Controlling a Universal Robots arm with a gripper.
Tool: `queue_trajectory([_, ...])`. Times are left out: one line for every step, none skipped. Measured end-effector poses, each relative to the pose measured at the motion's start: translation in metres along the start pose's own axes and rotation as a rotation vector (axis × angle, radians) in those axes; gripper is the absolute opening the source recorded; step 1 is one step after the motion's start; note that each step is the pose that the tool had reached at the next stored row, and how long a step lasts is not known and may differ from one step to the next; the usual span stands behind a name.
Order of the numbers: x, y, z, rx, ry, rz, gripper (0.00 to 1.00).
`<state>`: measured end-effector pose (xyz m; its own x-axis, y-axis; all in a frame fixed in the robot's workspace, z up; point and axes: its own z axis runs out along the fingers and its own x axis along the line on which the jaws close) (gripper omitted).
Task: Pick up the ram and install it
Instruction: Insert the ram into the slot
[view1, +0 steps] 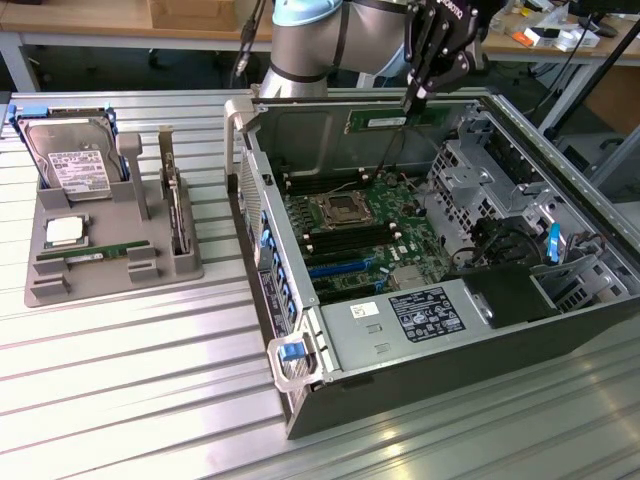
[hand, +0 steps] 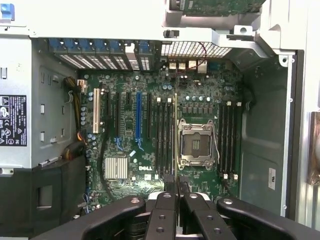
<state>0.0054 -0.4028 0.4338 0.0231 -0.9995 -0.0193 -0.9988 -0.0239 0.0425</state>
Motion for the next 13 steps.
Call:
queue_trajectory([0.000, -0.0008, 0.0014, 0.0000, 0.0000, 0.000, 0.12])
queue_trajectory([0.000, -0.0026, 0.0028, 0.0000, 0.0000, 0.000, 0.12])
queue_trajectory([0.000, -0.0046, 0.0038, 0.0000, 0.0000, 0.000, 0.12])
queue_trajectory([0.000, -0.0065, 0.0046, 0.0000, -0.0001, 0.000, 0.12])
queue_trajectory([0.000, -0.0078, 0.0051, -0.0001, 0.0000, 0.000, 0.12])
queue_trajectory([0.000, -0.0100, 0.0060, -0.0001, 0.0000, 0.000, 0.12])
queue_trajectory([0.000, -0.0121, 0.0065, -0.0001, 0.0001, 0.000, 0.12])
queue_trajectory([0.000, -0.0136, 0.0070, -0.0001, 0.0000, 0.000, 0.12])
queue_trajectory([0.001, -0.0156, 0.0076, 0.0000, -0.0001, 0.000, 0.12])
queue_trajectory([0.001, -0.0171, 0.0081, -0.0001, -0.0001, 0.000, 0.12])
queue_trajectory([0.001, -0.0195, 0.0087, -0.0001, -0.0001, 0.000, 0.12])
queue_trajectory([0.001, -0.0215, 0.0092, -0.0002, -0.0001, 0.000, 0.12])
queue_trajectory([0.001, -0.0240, 0.0097, -0.0004, 0.0000, 0.000, 0.12])
